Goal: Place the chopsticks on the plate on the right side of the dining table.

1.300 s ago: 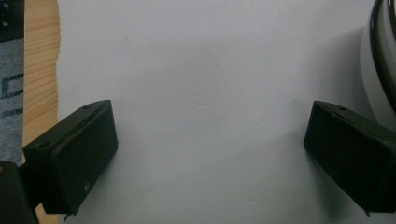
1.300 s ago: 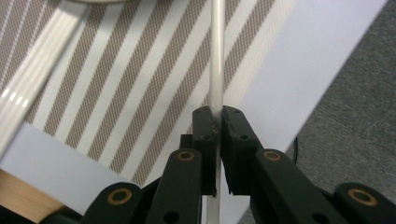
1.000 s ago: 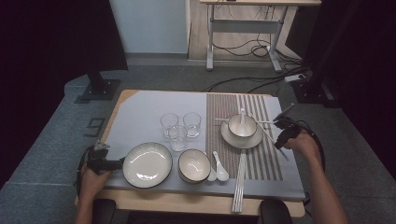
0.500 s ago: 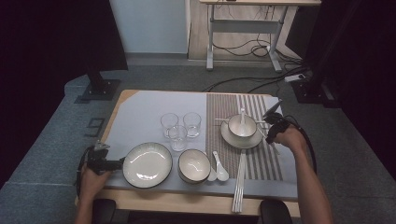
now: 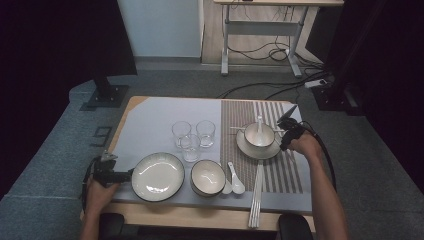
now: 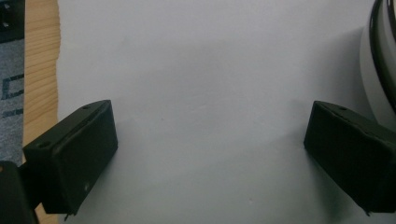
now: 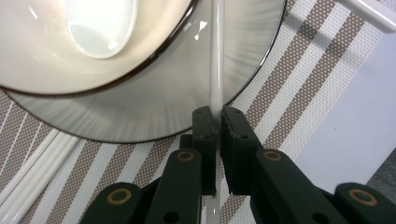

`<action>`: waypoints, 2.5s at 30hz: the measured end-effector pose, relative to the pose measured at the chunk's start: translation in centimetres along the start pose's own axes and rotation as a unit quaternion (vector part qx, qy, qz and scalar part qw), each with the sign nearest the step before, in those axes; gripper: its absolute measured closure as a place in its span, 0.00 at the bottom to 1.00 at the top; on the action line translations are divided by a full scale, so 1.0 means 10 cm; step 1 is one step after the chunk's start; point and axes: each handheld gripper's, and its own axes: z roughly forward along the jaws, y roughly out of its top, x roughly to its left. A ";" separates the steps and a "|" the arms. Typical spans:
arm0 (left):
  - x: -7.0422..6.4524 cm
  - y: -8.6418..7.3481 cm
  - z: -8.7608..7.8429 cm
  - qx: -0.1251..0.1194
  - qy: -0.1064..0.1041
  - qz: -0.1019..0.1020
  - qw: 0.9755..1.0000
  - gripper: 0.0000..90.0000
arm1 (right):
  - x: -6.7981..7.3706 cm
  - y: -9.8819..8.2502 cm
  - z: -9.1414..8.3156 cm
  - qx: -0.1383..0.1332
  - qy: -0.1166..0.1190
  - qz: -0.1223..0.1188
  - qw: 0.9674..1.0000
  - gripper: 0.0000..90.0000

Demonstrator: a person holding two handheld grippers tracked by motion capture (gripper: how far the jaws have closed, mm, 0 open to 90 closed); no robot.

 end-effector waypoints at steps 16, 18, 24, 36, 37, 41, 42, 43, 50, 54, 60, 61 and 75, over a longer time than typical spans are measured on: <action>0.00 0.00 0.00 0.000 0.000 0.000 1.000 0.03 | -0.01 0.03 0.03 -0.015 0.005 -0.005 1.000 0.92; 0.00 0.00 0.00 0.000 0.000 0.000 1.000 0.03 | -0.01 0.03 0.03 -0.019 0.006 -0.002 1.000 0.90; 0.00 0.00 0.00 0.000 0.000 0.000 1.000 0.03 | -0.02 0.01 0.03 -0.025 0.005 -0.004 1.000 0.86; 0.00 0.00 0.00 0.000 0.000 0.000 1.000 0.03 | -0.03 -0.03 -0.02 -0.057 -0.009 0.001 0.998 0.65; 0.00 0.00 0.00 0.000 0.000 0.000 1.000 0.03 | -0.04 -0.04 -0.03 -0.062 -0.012 0.002 0.998 0.62; 0.00 0.00 0.00 0.001 0.000 0.001 1.000 0.03 | -0.02 -0.10 -0.09 -0.083 -0.024 0.005 0.996 0.53; 0.00 0.00 0.00 0.001 0.000 0.001 1.000 0.03 | -0.02 -0.12 -0.11 -0.091 -0.027 0.004 0.995 0.51; 0.00 0.00 0.00 0.001 0.000 0.001 1.000 0.03 | -0.01 -0.15 -0.12 -0.099 -0.027 0.005 0.995 0.49; 0.00 0.00 0.00 0.001 0.000 0.001 1.000 0.03 | 0.06 -0.40 -0.16 -0.156 -0.047 0.011 0.987 0.32; 0.00 0.00 0.00 0.000 0.000 0.002 1.000 0.03 | 0.09 -0.58 -0.14 -0.206 -0.051 0.021 0.977 0.24; 0.00 0.00 0.00 0.001 0.001 0.002 1.000 0.03 | 0.17 -0.80 -0.09 -0.272 -0.058 0.049 0.959 0.12; 0.00 0.00 0.00 0.000 0.001 0.001 1.000 0.03 | 0.18 -0.83 -0.09 -0.278 -0.058 0.052 0.957 0.08; 0.00 0.00 0.00 0.000 0.001 0.001 1.000 0.03 | 0.32 -1.21 0.02 -0.338 -0.117 0.106 0.928 0.15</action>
